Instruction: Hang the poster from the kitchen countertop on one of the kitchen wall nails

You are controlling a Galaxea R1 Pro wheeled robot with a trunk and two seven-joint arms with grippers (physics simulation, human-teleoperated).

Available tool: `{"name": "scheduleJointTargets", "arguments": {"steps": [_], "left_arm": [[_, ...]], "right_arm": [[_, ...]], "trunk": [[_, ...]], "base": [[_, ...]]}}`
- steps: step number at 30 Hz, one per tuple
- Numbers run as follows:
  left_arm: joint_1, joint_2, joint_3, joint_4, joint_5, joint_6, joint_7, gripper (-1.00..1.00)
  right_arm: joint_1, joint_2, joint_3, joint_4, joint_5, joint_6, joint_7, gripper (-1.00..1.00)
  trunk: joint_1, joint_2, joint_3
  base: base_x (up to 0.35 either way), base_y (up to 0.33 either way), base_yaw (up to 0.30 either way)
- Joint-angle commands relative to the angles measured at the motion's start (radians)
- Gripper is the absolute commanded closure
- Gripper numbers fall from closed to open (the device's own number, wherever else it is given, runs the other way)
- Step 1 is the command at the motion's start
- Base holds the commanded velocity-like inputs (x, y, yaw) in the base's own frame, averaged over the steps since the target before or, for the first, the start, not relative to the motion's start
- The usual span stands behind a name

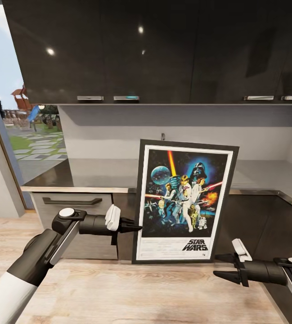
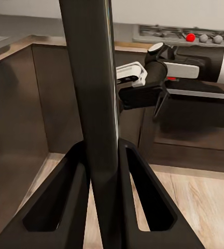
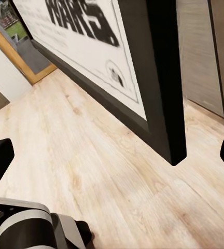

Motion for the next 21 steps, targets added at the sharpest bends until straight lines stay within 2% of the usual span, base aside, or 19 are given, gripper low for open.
{"name": "scheduleJointTargets", "arguments": {"steps": [1,8,21], "left_arm": [[-0.001,0.001,-0.002,0.000,0.006,0.008,-0.004,1.00],[-0.001,0.001,0.000,-0.001,0.004,0.008,-0.051,1.00],[-0.001,0.001,-0.001,0.001,0.004,0.008,-0.057,1.00]], "right_arm": [[-0.001,0.000,0.000,0.000,-0.002,0.011,0.003,-1.00],[-0.019,0.000,0.000,0.003,-0.001,0.010,0.001,-1.00],[-0.026,0.002,0.002,0.005,0.000,0.007,0.001,-1.00]], "trunk": [[0.000,-0.001,-0.001],[0.000,-0.001,-0.001],[0.000,-0.001,-0.001]], "base": [[0.000,0.000,0.000],[0.000,0.000,0.000],[0.000,0.000,0.000]]}}
